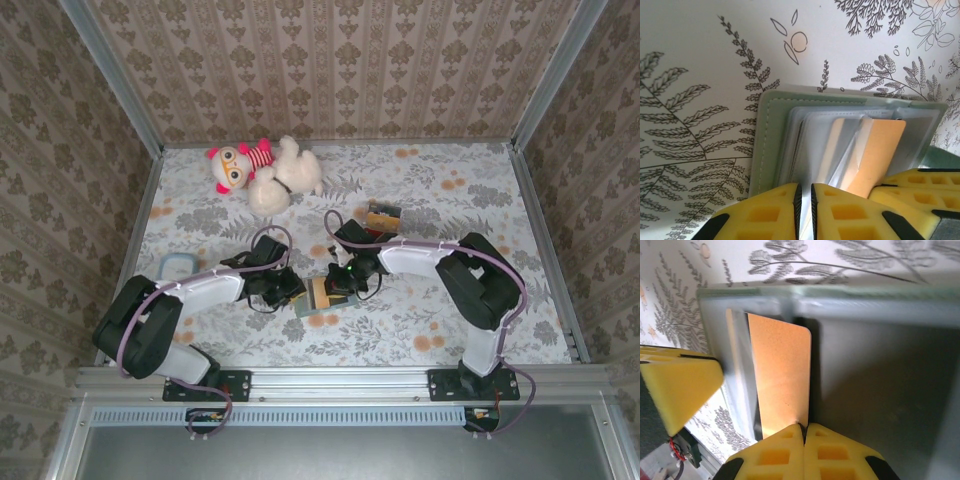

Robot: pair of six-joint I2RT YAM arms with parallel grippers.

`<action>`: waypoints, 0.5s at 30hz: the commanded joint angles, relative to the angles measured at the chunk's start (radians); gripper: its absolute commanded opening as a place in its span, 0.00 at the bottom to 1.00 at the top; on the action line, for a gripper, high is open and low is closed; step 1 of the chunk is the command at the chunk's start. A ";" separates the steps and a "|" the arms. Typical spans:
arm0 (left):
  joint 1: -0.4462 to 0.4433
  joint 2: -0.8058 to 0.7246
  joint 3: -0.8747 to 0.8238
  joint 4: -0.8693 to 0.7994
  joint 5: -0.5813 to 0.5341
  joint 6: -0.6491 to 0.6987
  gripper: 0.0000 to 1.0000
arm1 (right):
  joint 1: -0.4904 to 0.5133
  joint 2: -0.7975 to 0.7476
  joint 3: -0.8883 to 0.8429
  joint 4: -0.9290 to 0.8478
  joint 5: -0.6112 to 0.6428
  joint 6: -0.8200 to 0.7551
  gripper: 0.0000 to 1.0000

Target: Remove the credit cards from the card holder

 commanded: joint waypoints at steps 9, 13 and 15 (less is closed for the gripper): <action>0.010 -0.068 0.032 0.011 0.027 0.064 0.16 | -0.016 -0.020 -0.016 -0.035 0.000 -0.027 0.07; 0.003 -0.055 0.034 0.054 0.057 0.070 0.14 | -0.017 -0.004 -0.005 -0.030 -0.010 -0.030 0.07; -0.002 -0.032 0.035 0.085 0.074 0.069 0.14 | -0.016 0.001 -0.003 -0.029 -0.013 -0.030 0.07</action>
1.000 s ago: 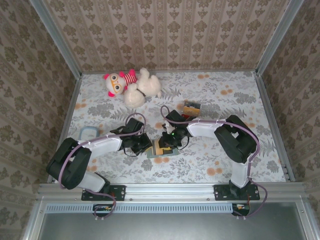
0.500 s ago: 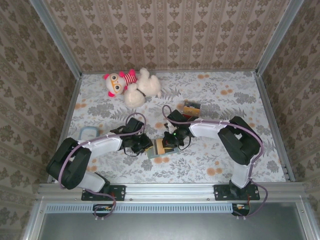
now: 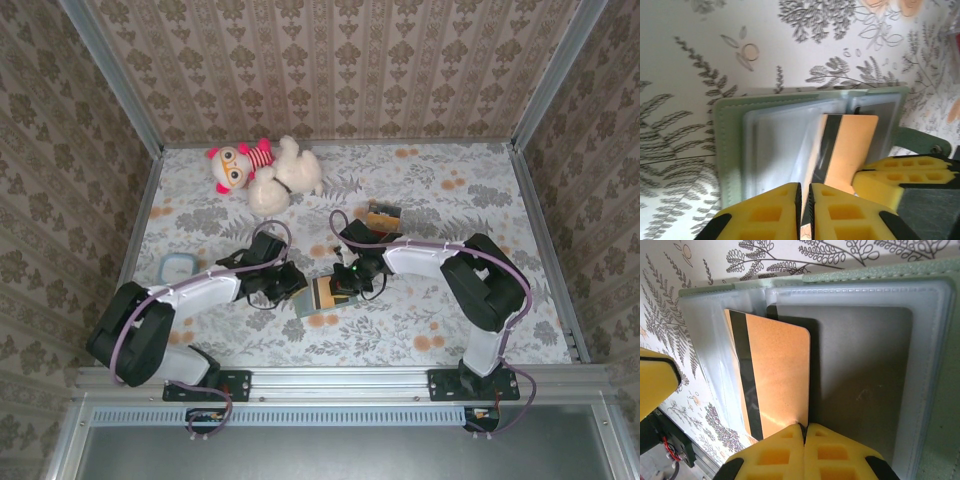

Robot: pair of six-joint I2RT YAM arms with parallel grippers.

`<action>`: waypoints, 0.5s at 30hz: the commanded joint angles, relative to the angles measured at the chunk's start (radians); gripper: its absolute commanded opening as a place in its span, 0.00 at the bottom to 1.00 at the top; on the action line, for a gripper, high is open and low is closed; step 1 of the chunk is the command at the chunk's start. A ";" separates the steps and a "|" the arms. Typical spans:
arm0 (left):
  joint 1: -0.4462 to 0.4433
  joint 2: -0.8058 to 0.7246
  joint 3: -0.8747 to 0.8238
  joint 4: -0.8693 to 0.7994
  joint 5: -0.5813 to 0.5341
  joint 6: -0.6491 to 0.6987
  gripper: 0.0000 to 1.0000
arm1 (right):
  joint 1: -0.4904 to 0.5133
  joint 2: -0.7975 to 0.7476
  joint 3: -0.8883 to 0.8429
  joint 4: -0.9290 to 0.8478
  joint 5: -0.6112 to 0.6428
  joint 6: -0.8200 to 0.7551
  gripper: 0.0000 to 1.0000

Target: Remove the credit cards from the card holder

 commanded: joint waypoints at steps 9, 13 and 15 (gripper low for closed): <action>-0.031 0.140 0.074 -0.032 0.029 0.047 0.09 | -0.004 0.031 0.024 -0.011 -0.027 -0.017 0.10; -0.034 0.156 0.067 -0.064 0.012 0.046 0.08 | -0.005 0.032 0.027 0.008 -0.051 -0.016 0.13; -0.035 0.155 0.059 -0.069 0.005 0.044 0.08 | -0.004 0.034 0.025 0.028 -0.073 -0.009 0.15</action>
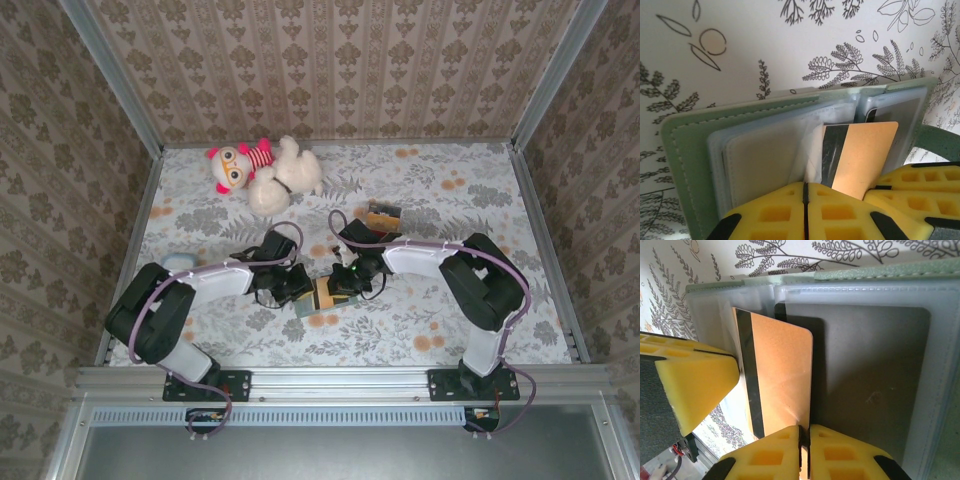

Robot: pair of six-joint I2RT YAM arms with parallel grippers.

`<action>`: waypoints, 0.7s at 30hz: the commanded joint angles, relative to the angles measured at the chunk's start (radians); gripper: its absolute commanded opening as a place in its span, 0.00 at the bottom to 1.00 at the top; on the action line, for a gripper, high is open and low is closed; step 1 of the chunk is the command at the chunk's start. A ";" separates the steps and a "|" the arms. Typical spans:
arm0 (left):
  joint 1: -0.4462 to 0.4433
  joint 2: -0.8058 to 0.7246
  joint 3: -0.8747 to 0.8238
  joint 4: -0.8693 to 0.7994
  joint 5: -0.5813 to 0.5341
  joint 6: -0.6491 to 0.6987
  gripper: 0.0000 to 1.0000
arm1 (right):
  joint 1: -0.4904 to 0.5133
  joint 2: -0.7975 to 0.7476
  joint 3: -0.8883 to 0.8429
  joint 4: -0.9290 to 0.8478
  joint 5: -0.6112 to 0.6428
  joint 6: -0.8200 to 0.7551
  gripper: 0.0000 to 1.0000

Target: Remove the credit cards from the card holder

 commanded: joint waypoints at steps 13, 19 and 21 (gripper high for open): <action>-0.027 0.029 -0.029 -0.043 -0.034 -0.012 0.08 | -0.007 0.034 -0.016 0.199 -0.137 0.099 0.19; -0.017 -0.001 -0.010 -0.043 -0.026 -0.009 0.12 | -0.012 -0.026 -0.051 0.220 -0.089 0.121 0.09; -0.003 -0.025 0.007 -0.044 -0.013 0.000 0.16 | -0.019 -0.064 -0.059 0.185 -0.054 0.101 0.05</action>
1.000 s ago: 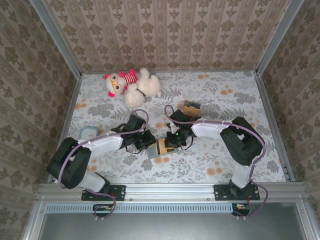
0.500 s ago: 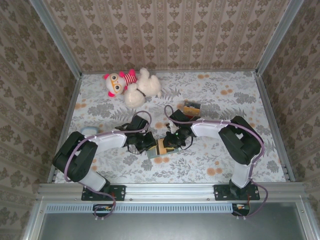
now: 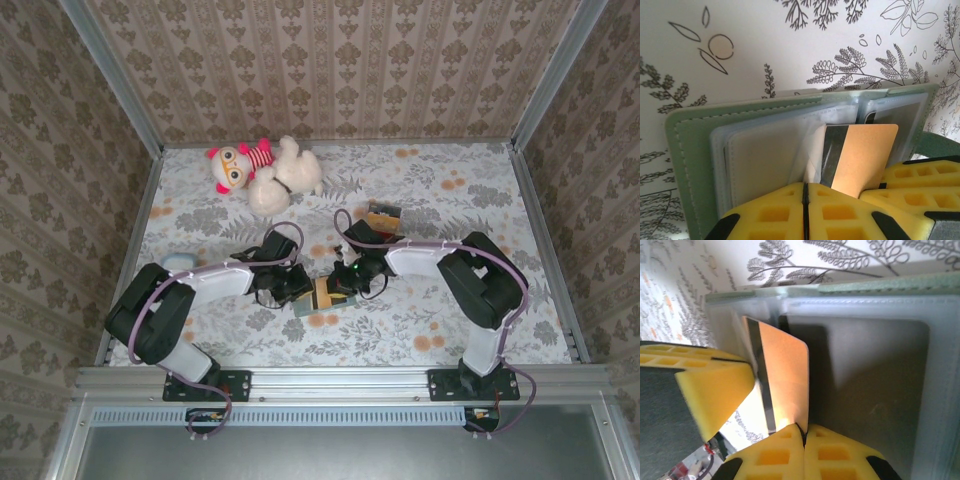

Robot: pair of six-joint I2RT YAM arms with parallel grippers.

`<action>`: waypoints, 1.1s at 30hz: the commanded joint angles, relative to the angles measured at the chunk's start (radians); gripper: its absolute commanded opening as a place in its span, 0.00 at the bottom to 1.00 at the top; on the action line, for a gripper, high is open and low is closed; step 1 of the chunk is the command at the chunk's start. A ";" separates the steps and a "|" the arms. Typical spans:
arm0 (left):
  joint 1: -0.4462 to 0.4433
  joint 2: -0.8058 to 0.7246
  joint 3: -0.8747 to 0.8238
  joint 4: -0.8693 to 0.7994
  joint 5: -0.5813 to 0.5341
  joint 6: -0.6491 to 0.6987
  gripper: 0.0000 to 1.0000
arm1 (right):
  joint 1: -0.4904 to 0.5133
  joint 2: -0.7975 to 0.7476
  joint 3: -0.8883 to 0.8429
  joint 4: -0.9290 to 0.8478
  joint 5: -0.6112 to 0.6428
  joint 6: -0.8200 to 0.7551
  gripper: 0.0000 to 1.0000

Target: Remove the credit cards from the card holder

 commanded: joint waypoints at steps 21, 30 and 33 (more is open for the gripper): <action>0.152 -0.191 0.217 0.184 0.386 0.095 0.83 | -0.265 -0.406 -0.030 0.239 -0.369 0.072 0.00; 0.152 -0.159 0.251 0.360 0.478 0.017 0.43 | -0.289 -0.390 0.028 0.403 -0.441 0.210 0.00; 0.152 -0.146 0.256 0.408 0.495 -0.011 0.19 | -0.291 -0.372 0.040 0.433 -0.444 0.245 0.01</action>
